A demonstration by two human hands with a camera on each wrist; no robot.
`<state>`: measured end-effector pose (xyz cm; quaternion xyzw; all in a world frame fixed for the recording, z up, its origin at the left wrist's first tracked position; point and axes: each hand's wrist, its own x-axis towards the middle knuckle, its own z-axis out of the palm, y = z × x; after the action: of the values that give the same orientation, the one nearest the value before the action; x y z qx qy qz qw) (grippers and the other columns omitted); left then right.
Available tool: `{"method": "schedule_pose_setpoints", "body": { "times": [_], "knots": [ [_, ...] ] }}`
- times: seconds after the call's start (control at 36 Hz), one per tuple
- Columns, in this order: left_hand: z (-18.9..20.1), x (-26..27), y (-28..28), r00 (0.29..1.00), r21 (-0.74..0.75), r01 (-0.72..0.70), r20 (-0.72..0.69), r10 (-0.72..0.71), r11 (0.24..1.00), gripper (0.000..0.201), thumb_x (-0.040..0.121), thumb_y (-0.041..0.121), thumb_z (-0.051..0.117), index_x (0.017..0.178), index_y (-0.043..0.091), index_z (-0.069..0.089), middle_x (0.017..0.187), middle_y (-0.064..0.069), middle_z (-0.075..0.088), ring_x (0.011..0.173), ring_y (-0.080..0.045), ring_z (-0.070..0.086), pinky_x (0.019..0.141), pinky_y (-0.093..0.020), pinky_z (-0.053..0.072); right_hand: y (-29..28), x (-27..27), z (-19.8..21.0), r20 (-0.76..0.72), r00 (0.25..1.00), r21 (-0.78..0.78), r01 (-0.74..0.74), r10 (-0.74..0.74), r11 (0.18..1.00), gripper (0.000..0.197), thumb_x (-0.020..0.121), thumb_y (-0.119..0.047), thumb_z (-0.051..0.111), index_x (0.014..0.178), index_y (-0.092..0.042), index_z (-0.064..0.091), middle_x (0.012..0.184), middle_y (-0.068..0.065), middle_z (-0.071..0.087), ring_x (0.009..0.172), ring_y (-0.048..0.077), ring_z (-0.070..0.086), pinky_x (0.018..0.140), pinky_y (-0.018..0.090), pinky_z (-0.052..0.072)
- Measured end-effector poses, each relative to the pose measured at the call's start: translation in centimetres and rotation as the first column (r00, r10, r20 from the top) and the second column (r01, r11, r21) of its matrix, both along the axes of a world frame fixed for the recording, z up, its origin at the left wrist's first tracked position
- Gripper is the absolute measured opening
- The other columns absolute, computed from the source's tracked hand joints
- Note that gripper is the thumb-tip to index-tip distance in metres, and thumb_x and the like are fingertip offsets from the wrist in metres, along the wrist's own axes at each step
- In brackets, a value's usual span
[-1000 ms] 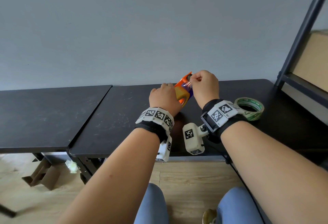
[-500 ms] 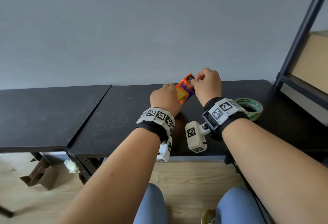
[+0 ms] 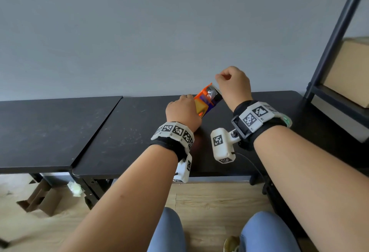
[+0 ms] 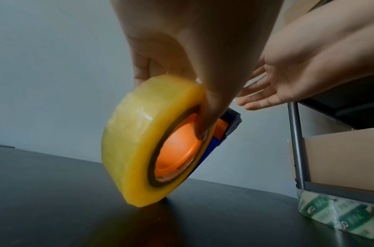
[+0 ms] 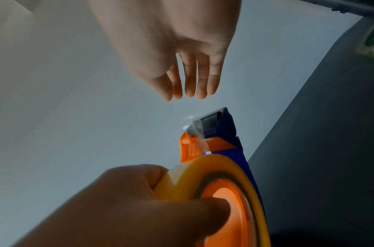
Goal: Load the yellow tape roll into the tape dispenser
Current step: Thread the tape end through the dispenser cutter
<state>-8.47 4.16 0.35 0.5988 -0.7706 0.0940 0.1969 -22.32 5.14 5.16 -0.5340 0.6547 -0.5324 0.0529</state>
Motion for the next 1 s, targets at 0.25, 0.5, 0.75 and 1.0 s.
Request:
{"method": "schedule_pose_setpoints", "body": {
  "times": [0.25,0.5,0.75,1.0],
  "knots": [
    [0.1,0.2,0.3,1.000,0.019,-0.013,-0.012,0.014,1.000,0.042,0.084,0.044,0.062,0.111,0.013,0.054,0.108,-0.003,0.063,0.086,-0.025,0.066,0.063,-0.031,0.041,-0.2,0.5,-2.1,-0.051,0.997,0.132,-0.054,0.061,0.990,0.008,0.080,-0.019,0.071,0.082,-0.015,0.064,0.110,0.011,0.060,0.088,0.021,0.059,0.071,0.025,0.040],
    [0.3,0.7,0.5,1.000,0.042,0.015,-0.014,-0.014,0.999,0.047,0.084,0.041,0.064,0.120,0.013,0.052,0.119,-0.005,0.061,0.100,-0.026,0.064,0.078,-0.033,0.045,-0.7,1.0,-2.5,-0.101,0.995,0.077,-0.019,0.027,0.997,0.003,0.081,-0.015,0.067,0.079,-0.012,0.068,0.099,0.014,0.066,0.085,0.025,0.063,0.066,0.027,0.044],
    [-0.1,0.5,0.7,1.000,0.025,0.022,-0.002,-0.022,0.999,0.045,0.084,0.036,0.065,0.119,0.011,0.052,0.117,-0.006,0.061,0.101,-0.027,0.063,0.085,-0.034,0.044,-0.9,1.0,-2.7,-0.119,0.989,0.097,0.097,-0.085,0.991,0.010,0.085,-0.012,0.059,0.081,-0.009,0.068,0.102,0.013,0.067,0.090,0.026,0.064,0.068,0.025,0.041],
    [0.0,0.7,0.7,1.000,0.019,0.016,-0.020,-0.015,1.000,0.045,0.085,0.039,0.062,0.119,0.011,0.053,0.117,-0.006,0.062,0.101,-0.027,0.064,0.083,-0.033,0.043,-0.5,1.1,-2.6,-0.069,0.995,0.072,0.073,-0.068,0.995,0.011,0.087,-0.007,0.055,0.087,-0.005,0.066,0.098,0.011,0.069,0.091,0.026,0.063,0.068,0.026,0.042]
  ]
}}
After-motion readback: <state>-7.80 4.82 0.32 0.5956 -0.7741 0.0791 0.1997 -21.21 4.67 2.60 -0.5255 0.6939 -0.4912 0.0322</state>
